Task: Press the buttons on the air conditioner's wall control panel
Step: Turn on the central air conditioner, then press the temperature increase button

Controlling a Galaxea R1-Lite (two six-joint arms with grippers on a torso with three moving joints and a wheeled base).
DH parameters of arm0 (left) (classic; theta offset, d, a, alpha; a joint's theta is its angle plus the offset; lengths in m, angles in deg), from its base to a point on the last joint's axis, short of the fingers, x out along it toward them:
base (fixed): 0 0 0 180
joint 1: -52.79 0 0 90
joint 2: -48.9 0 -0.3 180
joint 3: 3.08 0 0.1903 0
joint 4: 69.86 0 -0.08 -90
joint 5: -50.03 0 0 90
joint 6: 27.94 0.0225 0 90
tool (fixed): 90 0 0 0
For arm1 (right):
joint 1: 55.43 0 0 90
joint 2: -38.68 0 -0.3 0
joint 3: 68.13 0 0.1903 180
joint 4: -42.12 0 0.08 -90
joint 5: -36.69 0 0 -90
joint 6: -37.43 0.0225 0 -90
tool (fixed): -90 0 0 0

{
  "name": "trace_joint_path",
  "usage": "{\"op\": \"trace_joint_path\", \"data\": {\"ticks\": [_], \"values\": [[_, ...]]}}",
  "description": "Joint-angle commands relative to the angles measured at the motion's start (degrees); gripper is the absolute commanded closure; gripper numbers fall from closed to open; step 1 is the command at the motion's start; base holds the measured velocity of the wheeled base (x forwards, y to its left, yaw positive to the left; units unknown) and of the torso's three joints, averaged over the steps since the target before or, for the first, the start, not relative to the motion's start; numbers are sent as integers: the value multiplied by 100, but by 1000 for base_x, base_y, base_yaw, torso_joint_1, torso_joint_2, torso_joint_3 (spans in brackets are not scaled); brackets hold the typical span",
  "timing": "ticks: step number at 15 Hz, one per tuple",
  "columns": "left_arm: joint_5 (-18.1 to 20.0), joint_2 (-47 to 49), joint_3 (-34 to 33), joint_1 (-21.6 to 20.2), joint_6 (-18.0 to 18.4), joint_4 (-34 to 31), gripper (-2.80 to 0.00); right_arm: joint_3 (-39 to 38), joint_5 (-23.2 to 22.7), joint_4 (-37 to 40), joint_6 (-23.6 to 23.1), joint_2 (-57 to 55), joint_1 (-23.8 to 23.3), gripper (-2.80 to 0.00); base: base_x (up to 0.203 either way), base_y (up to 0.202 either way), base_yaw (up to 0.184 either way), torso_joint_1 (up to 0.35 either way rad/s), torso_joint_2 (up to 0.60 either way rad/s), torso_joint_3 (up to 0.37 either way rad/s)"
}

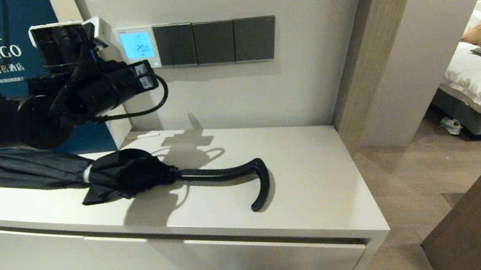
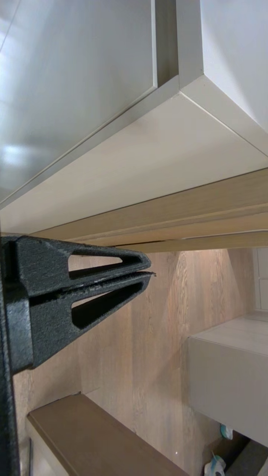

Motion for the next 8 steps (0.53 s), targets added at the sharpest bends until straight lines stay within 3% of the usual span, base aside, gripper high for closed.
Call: {"op": "trace_joint_path", "data": {"ticks": [1, 3, 8], "values": [[0, -109, -40, -3, -7, 11, 0, -9, 0, 0, -2, -8, 0, 0, 0, 0, 0, 0, 0, 0], [0, -241, -284, -3, 8, 19, 0, -9, 0, 0, -2, -8, 0, 0, 0, 0, 0, 0, 0, 0], [0, -65, -117, -29, 16, 19, 0, -9, 0, 0, -2, -8, 0, 0, 0, 0, 0, 0, 0, 0]]}}
